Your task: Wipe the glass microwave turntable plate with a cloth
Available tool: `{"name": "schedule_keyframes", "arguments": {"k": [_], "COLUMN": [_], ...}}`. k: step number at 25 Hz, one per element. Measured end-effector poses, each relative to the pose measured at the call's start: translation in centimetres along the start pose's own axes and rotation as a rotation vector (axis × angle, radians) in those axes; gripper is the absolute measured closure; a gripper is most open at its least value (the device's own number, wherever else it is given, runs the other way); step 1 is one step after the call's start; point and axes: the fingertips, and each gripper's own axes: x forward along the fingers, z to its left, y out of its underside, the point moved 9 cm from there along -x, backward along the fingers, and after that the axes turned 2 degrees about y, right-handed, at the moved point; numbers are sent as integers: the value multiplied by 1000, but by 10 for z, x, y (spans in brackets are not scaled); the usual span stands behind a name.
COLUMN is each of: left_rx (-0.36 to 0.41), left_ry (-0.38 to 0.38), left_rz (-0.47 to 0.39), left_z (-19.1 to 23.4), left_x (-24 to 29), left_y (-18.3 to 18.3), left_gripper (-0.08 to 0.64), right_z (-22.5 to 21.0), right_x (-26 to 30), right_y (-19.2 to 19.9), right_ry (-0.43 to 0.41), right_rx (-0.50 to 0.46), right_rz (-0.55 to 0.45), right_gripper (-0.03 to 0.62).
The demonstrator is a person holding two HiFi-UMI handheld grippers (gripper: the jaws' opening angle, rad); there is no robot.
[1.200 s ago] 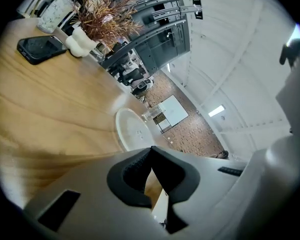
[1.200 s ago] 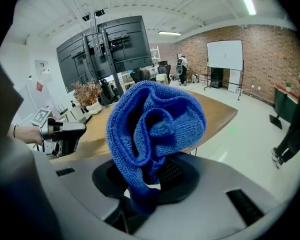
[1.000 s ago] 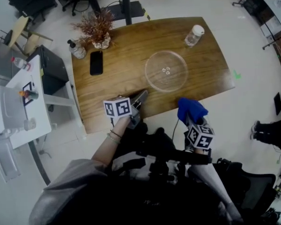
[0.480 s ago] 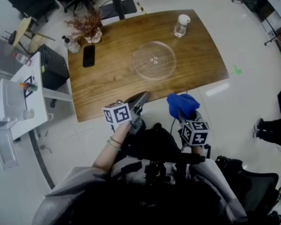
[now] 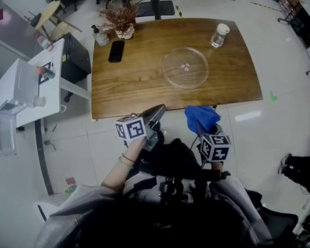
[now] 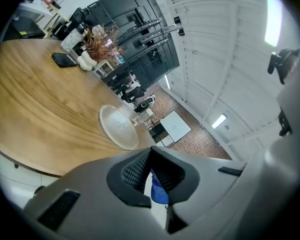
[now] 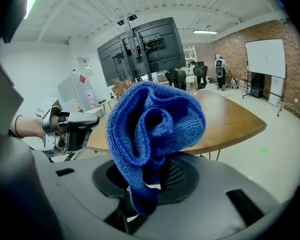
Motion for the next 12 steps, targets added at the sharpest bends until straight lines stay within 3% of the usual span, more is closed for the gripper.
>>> {"name": "schedule_keyframes", "arguments": {"k": [12], "left_rx": [11], "left_ry": [2], "left_rz": [-7], "left_z": [-5], "left_x": [9], "left_y": [0], "left_gripper": [565], "right_z": [-5], "right_x": [0], "right_y": [-3], "right_ry": [-11], "right_rx": [-21], "right_rz": [-3], "right_gripper": [476]}}
